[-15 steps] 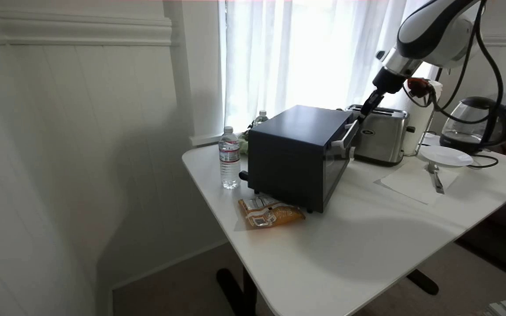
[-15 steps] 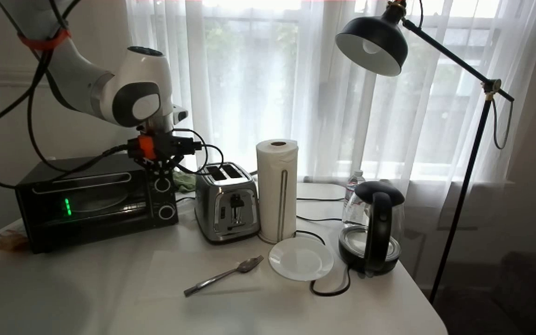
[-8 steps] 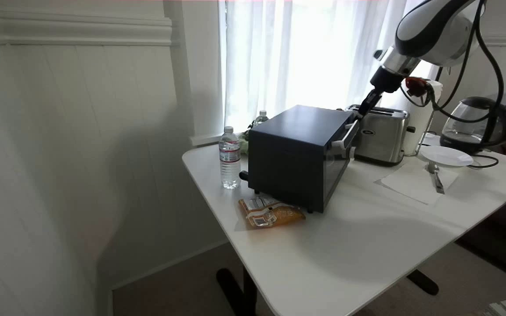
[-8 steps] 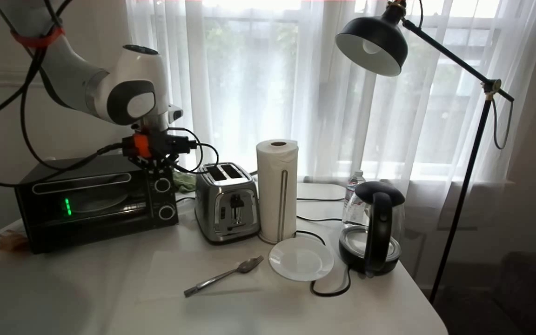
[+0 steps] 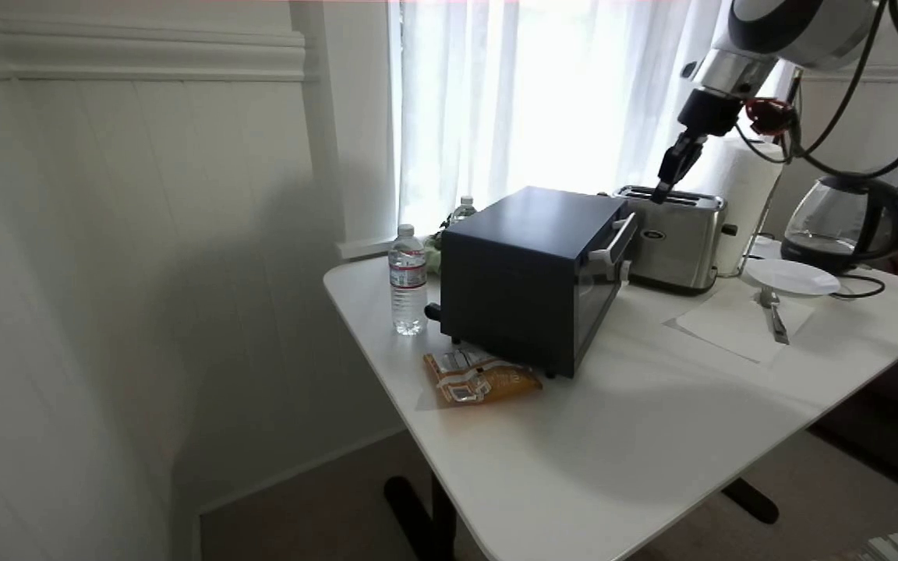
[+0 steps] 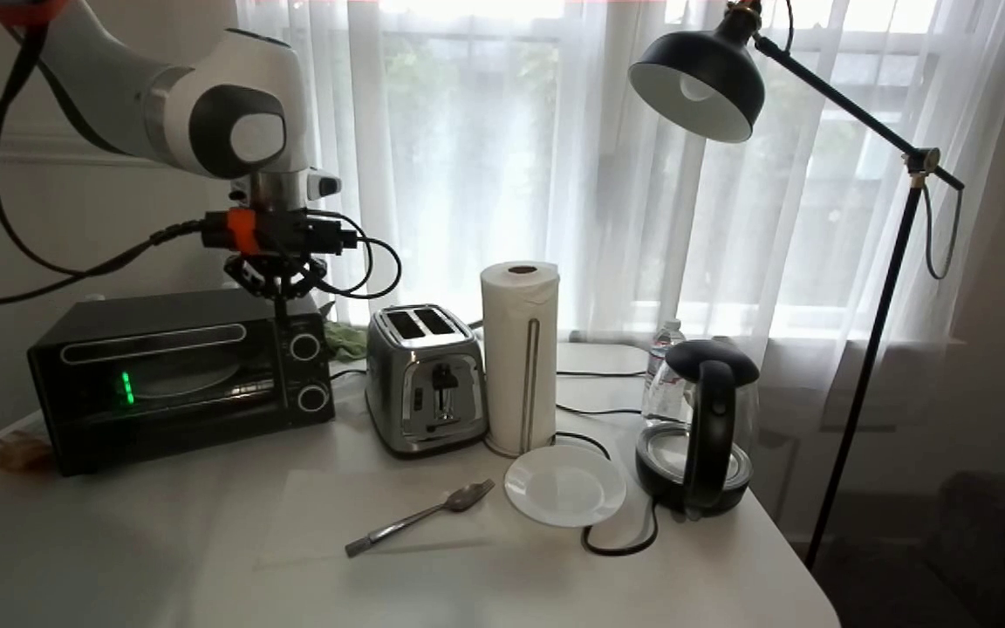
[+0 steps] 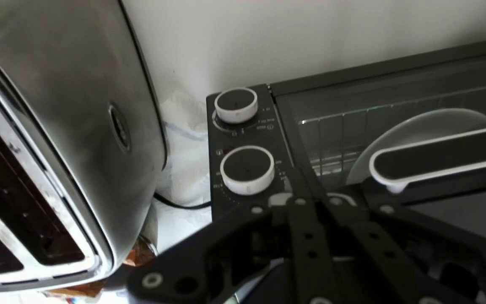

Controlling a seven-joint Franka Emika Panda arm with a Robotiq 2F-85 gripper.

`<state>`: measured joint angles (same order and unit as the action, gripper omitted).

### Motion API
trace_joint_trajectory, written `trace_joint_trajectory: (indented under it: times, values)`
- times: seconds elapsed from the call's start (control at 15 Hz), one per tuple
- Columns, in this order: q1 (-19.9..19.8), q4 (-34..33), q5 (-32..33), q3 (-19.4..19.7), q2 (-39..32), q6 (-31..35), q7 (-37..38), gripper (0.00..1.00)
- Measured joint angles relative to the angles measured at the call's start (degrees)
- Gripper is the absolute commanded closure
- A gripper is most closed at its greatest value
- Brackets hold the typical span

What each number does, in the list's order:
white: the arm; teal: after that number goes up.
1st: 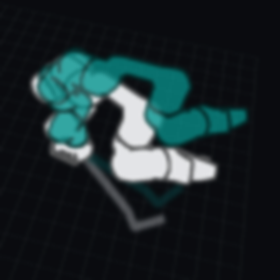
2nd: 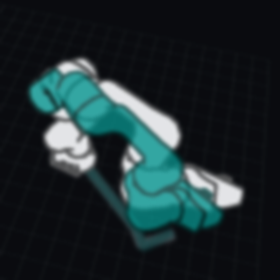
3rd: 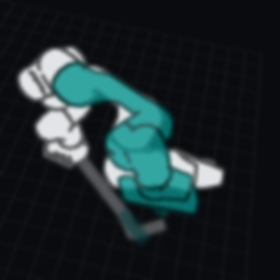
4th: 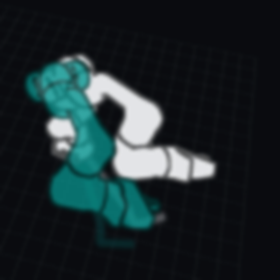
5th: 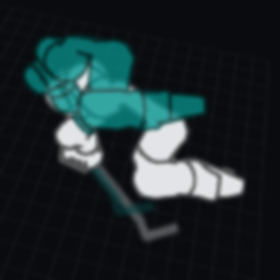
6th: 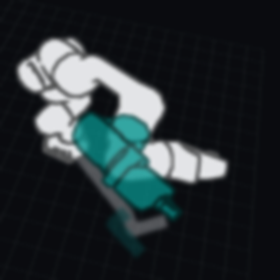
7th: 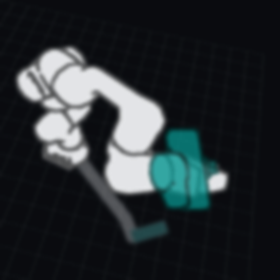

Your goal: Turn the top knob on the toaster oven to the right

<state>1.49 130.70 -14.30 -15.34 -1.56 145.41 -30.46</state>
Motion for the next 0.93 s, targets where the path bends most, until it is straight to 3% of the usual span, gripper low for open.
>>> trace_joint_trajectory:
  times: [0.33,0.67,0.93]
  values:
    - [1.02,1.71,1.42,4.49,7.77,-14.68,5.24,0.4]
    - [3.15,5.32,2.67,6.0,17.1,-21.0,11.1,0.05]
    - [4.43,9.78,4.2,6.36,24.93,-23.24,16.01,0.0]
